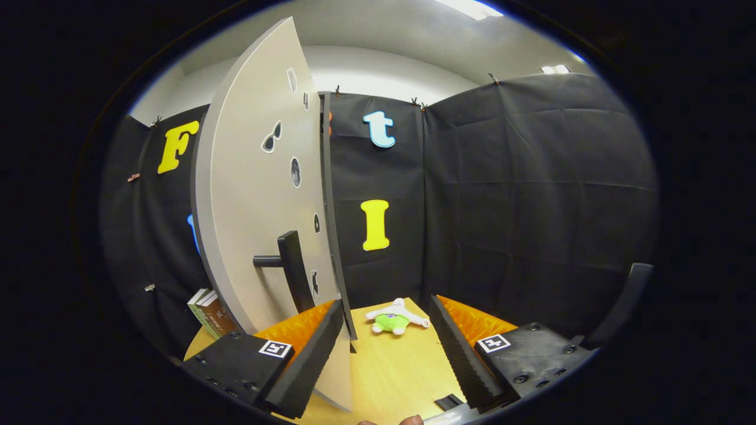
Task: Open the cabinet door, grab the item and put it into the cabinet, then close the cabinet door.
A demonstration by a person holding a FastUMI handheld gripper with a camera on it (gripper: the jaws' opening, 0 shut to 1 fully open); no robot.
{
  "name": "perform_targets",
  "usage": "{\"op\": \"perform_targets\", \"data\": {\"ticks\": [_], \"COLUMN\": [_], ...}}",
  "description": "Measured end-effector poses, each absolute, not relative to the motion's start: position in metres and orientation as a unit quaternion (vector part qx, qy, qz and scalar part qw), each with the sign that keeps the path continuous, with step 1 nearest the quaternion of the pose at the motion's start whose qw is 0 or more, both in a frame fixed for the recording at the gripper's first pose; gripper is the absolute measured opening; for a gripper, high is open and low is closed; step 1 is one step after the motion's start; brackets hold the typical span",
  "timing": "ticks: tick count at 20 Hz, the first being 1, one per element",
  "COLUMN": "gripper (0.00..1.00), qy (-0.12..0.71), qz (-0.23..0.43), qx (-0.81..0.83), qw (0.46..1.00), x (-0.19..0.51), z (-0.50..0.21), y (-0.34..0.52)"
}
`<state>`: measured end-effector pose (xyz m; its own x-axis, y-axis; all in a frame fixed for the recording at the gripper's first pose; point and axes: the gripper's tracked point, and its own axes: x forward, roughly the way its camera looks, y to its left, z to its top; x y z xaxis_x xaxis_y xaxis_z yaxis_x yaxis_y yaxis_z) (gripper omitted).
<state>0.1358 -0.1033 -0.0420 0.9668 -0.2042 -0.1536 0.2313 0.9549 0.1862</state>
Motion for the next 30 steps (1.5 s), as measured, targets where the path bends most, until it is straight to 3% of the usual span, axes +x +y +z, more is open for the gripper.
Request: {"op": "perform_targets", "data": {"ticks": [8,18,24,30], "gripper": [0.98,0.98,0.98,0.98], "qy": [0.072,0.097,0.072,0.049], "qz": [-0.062,0.043,0.074,0.059], "qx": [0.096,0.097,0.103,0.067], "qw": [0.991,0.99,0.989,0.995], "x": [0.146,0.17,0.173,0.173], "z": [-0.037,-0.05,-0.046,-0.043], "y": [-0.05,0.084,0.112,0.103]}}
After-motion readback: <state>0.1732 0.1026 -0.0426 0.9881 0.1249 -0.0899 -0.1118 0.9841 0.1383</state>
